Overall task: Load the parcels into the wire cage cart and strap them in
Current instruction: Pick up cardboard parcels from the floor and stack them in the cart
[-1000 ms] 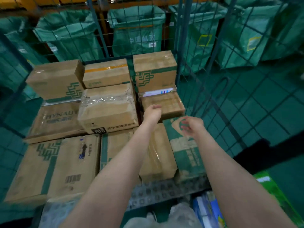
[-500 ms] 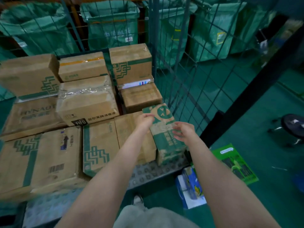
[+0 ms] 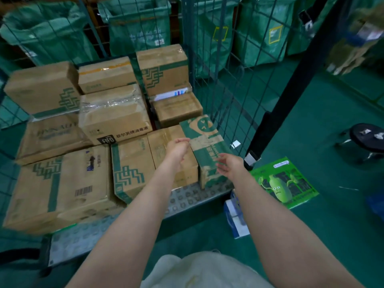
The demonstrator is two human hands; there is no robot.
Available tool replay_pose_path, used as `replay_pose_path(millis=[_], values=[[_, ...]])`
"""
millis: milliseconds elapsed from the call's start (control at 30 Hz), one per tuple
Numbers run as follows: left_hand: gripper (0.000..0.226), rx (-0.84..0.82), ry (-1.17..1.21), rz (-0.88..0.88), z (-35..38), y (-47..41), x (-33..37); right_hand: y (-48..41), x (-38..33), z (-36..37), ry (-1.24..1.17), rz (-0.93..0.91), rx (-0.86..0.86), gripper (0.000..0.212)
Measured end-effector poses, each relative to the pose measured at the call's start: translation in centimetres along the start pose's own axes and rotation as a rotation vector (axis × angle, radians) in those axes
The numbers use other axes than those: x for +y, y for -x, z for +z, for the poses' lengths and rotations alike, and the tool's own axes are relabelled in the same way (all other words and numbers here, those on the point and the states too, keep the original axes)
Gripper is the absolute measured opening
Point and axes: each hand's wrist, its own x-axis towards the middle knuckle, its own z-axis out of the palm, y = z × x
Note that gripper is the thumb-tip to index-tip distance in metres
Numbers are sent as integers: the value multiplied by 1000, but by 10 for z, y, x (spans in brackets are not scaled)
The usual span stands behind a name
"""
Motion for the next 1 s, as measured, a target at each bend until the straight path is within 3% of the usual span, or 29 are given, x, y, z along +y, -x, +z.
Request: replay_pose_path(millis=[233, 533, 633, 767, 1000], values=[[32, -228, 25, -51, -22, 23, -24, 29, 59, -8, -137, 13, 156, 21], [36, -407, -218, -76, -52, 55, -79, 99, 145, -9, -372, -17, 294, 20], [34, -474, -276, -64, -45, 69, -95, 121, 159, -29, -429, -57, 348, 31], [25, -610, -405, 1, -23, 101, -116, 157, 184, -53, -498, -52, 478, 19], [22, -833, -566, 60, 25, 179, -152, 230, 244, -126, -685, -47, 728, 16]])
